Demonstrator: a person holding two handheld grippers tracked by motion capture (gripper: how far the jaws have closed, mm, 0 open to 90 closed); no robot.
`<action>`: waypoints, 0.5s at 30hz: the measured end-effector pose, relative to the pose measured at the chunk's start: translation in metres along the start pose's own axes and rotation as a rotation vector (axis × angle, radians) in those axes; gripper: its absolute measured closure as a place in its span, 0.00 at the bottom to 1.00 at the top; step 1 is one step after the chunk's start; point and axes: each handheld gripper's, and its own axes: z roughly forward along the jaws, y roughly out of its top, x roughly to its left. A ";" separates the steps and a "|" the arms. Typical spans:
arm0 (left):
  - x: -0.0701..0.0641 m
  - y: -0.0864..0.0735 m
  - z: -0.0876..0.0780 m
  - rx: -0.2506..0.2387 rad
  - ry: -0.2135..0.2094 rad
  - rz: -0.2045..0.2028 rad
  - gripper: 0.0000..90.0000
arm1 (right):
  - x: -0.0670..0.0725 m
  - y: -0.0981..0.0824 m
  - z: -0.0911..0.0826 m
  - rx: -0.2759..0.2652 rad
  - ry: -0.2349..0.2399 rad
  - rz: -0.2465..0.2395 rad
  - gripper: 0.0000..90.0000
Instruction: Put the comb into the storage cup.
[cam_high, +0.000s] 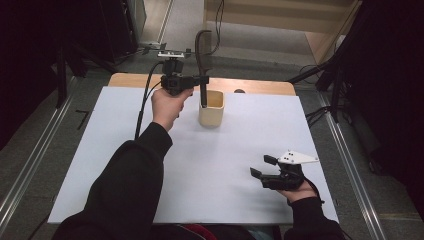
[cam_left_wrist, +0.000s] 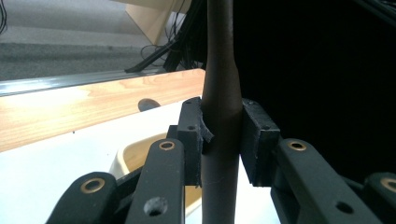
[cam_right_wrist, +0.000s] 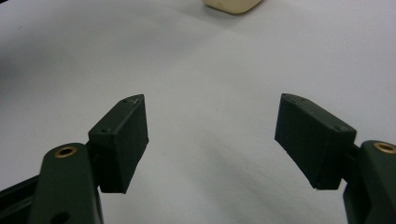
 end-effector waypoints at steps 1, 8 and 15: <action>0.000 0.001 0.001 -0.003 0.004 0.002 0.81 | 0.000 0.000 0.000 -0.002 0.000 -0.001 0.26; 0.002 0.004 0.011 -0.024 0.033 0.018 0.81 | 0.000 0.000 -0.001 -0.005 0.000 0.001 0.26; 0.005 0.002 0.020 -0.053 0.052 0.032 0.81 | 0.000 0.001 0.000 -0.004 0.006 0.004 0.27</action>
